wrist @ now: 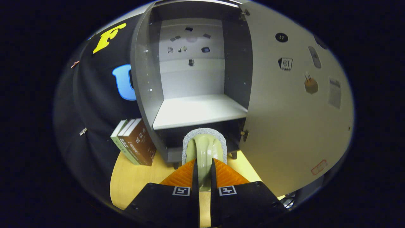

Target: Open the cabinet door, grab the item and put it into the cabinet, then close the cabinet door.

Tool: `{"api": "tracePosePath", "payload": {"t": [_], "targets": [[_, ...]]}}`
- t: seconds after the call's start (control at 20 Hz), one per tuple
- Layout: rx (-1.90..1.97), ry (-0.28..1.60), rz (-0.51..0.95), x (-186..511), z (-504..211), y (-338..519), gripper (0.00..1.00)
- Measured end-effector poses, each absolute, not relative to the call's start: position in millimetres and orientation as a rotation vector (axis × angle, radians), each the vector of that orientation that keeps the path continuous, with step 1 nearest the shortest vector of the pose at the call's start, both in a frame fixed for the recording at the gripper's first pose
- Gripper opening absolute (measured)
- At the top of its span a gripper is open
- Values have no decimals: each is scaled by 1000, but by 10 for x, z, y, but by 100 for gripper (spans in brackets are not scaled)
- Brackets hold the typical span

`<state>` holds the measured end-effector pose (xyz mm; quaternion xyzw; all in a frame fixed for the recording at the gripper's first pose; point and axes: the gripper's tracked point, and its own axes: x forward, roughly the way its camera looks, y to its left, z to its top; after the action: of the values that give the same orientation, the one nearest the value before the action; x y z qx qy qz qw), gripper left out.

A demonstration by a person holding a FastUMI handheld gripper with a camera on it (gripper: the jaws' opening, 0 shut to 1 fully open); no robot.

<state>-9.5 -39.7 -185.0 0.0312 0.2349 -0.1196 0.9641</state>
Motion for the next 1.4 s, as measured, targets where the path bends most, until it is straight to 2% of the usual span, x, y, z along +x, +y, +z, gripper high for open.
{"api": "tracePosePath", "payload": {"t": [0.3,0.55,0.75,0.95,1.2,1.4], "targets": [[-17,291,-160,661,-1074,-523,18],[-36,216,-130,1345,-899,-639,17],[-13,212,-116,1885,-1046,-691,17],[28,287,-137,2441,-1547,-794,17],[50,341,-131,2744,-1918,-781,17],[29,279,-113,2881,-1895,-714,20]]}}
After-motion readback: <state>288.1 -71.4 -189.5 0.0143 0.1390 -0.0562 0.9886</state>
